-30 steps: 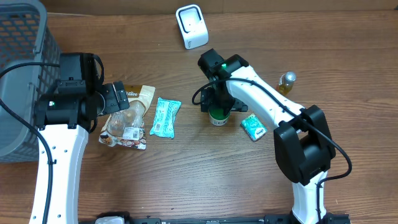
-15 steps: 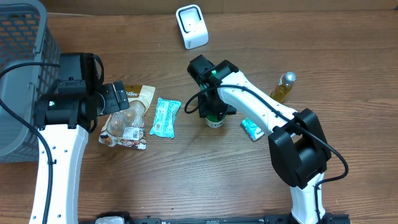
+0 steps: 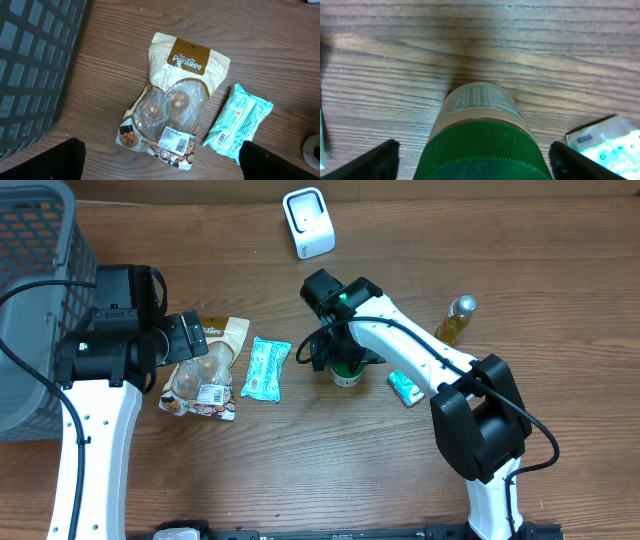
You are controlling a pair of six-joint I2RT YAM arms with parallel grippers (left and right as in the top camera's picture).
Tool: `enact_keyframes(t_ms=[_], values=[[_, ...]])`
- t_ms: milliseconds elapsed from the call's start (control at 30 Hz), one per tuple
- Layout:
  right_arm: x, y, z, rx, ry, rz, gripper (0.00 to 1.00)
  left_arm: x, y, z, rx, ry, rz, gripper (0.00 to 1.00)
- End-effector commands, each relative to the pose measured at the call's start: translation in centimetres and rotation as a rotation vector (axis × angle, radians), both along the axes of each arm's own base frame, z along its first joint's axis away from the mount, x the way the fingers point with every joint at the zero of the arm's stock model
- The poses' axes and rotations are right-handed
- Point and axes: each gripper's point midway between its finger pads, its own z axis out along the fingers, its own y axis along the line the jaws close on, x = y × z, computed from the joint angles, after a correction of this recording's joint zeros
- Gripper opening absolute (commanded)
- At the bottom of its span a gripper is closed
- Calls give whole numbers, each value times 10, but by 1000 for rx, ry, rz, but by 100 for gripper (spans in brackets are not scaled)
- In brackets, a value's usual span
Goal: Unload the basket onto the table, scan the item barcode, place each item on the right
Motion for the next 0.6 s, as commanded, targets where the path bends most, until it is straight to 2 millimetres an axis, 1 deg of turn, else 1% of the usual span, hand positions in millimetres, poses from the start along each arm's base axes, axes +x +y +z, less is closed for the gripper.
enact_keyframes(t_ms=[0, 133, 200, 267, 433, 567], values=[[-2, 1, -6, -4, 14, 0, 95, 3, -1, 4, -5, -14, 7, 100], [-2, 1, -6, -2, 12, -26, 95, 3, -1, 4, -5, -14, 7, 99], [-2, 0, -6, -5, 16, -27, 91, 3, -1, 4, -5, -14, 7, 99], [-3, 0, -6, -8, 17, -30, 91, 3, -1, 4, -5, -14, 7, 99], [3, -7, -6, -30, -6, -61, 91, 3, -1, 4, -5, -14, 7, 100], [4, -7, -6, -27, -10, -71, 93, 3, -1, 4, -5, -14, 7, 100]])
